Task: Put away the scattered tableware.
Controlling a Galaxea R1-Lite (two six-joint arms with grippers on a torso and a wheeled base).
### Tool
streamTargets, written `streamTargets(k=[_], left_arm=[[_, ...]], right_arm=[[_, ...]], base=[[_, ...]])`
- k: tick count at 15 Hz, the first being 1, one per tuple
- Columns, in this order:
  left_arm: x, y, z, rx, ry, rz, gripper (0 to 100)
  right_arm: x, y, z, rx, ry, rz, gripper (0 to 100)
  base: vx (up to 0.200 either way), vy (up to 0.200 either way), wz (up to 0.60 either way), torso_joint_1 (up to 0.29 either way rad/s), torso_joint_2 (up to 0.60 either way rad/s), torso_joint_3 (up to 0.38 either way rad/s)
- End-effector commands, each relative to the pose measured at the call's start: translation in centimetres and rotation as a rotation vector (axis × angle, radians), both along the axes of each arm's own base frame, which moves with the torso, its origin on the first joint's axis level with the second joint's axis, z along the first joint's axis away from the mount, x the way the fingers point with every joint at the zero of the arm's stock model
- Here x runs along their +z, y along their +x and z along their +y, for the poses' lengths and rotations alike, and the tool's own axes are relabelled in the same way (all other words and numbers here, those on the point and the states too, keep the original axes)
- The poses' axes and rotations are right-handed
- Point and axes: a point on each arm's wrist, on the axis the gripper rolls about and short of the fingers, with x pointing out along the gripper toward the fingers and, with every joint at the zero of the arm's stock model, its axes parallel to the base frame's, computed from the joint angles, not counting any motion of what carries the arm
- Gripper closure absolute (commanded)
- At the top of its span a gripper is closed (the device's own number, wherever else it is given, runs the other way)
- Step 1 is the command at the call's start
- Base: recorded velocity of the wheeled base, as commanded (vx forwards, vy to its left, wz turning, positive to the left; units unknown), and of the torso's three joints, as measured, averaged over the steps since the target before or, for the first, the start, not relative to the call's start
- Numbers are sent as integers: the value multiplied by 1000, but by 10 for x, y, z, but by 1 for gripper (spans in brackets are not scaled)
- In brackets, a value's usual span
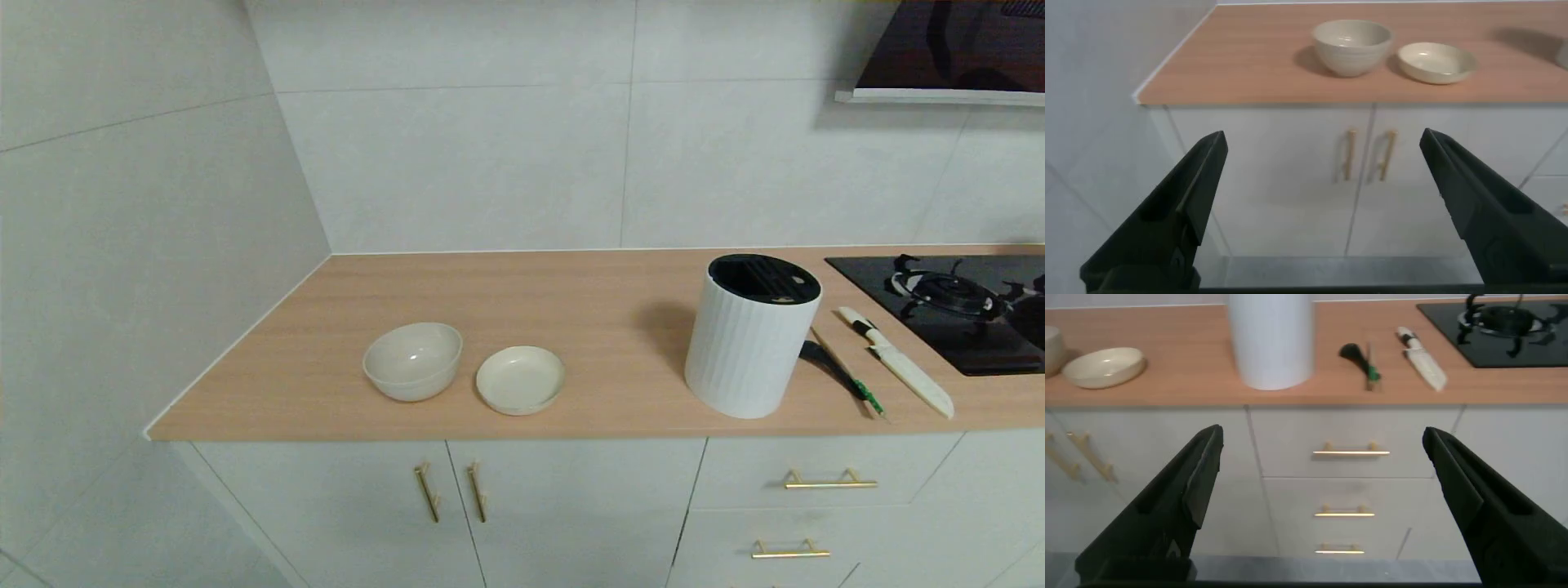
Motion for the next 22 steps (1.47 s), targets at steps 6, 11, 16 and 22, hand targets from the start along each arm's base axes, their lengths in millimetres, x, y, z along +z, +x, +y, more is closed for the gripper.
streamTargets(k=[6,11,16,22], left_arm=[[0,0,0,1,1,0,0],[0,0,0,1,1,0,0],[0,0,0,1,1,0,0],[0,0,0,1,1,0,0]], right_arm=[[0,0,0,0,0,1,0],[0,0,0,0,0,1,0],[0,0,0,0,0,1,0],[0,0,0,0,0,1,0]], base=[[0,200,0,2,2,5],[0,200,0,0,3,0],[0,40,0,0,0,1],[0,0,0,0,0,0]])
